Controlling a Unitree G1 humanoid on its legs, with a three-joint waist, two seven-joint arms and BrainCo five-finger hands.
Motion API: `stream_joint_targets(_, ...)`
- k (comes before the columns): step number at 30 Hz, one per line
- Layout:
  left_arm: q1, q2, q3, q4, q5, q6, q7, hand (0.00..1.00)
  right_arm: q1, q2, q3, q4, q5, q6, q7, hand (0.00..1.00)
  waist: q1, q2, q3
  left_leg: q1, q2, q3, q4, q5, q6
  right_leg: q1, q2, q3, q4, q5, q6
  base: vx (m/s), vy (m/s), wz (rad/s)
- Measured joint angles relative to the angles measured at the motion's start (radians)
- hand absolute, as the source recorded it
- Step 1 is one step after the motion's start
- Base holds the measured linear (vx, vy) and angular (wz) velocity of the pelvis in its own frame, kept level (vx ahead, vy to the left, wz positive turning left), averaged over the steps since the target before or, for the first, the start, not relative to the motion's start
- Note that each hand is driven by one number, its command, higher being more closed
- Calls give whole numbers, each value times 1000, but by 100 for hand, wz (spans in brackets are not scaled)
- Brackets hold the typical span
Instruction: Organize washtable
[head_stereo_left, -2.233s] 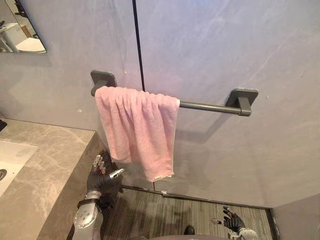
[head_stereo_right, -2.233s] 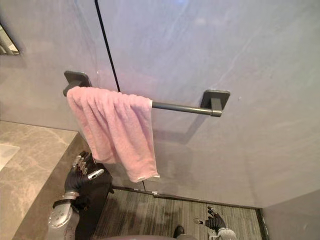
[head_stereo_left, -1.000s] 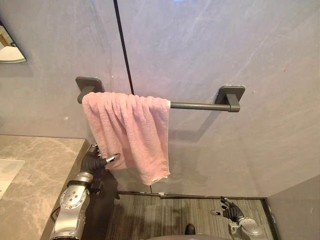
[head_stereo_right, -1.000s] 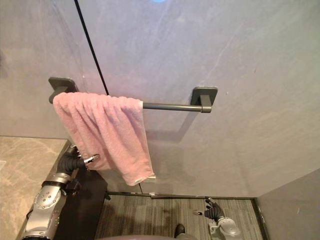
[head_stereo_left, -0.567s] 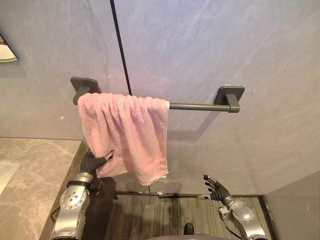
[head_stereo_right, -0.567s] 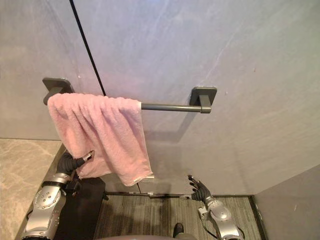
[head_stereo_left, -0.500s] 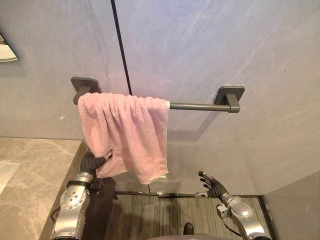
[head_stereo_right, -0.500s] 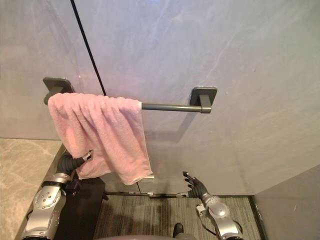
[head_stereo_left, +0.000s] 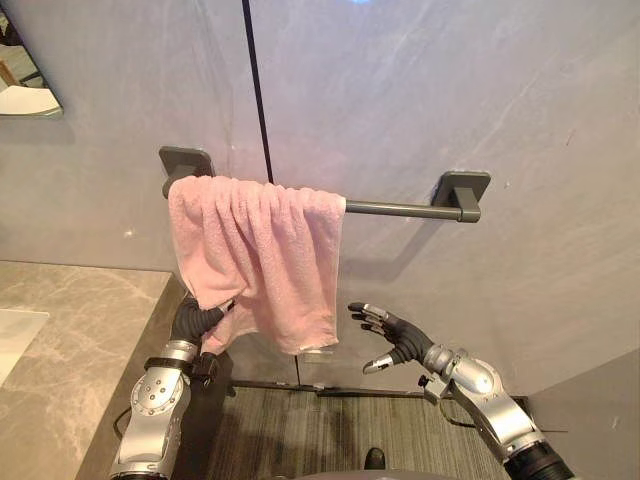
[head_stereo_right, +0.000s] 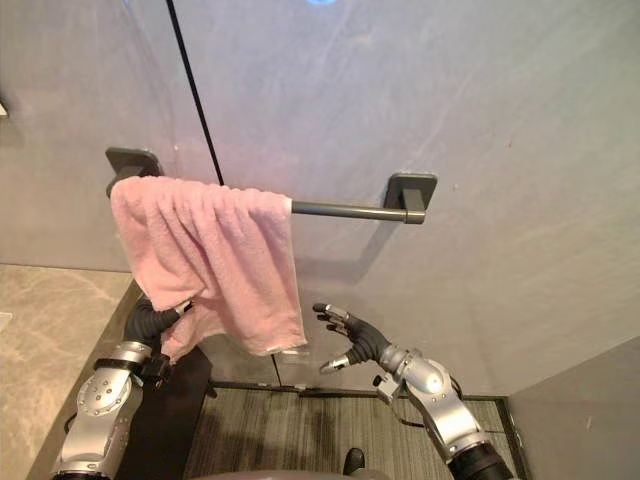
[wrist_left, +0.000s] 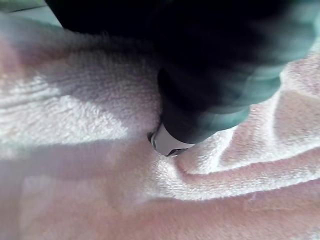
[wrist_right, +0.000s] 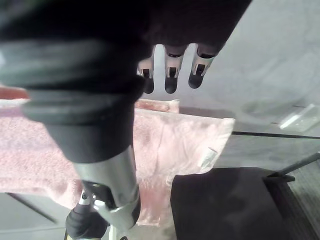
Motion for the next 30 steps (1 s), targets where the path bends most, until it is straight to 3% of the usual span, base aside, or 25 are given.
stream_joint_targets(12, -20, -60, -3, -36, 0, 0, -3, 100, -143, 8, 10, -17, 18, -5, -12, 0, 2, 6, 0, -2, -1, -10, -2, 3, -2, 0, 0, -12, 4, 0, 0, -6, 2, 1)
stream_joint_targets(22, -31, -65, -42, -36, -1, 0, -5, 100, -232, 74, 94, -15, 18, -7, -47, 0, 12, 12, -1, -3, -3, -26, -16, 12, -2, 1, -2, -27, 4, -1, -1, -17, 1, 4)
stream_joint_targets(23, -32, -69, -43, -36, -1, 0, -5, 100, -240, 79, 105, -14, 18, -7, -47, 100, 13, 12, 0, -3, -3, -27, -17, 12, -2, 1, -2, -28, 4, -1, -1, -24, -2, 5)
stream_joint_targets(30, -41, -88, -52, -36, -2, 0, -5, 100, -300, 133, 156, 8, 19, -7, -49, 100, 24, 13, 0, 1, -5, -38, -38, 29, -3, 0, -3, -38, 4, -2, -2, -20, 1, 4)
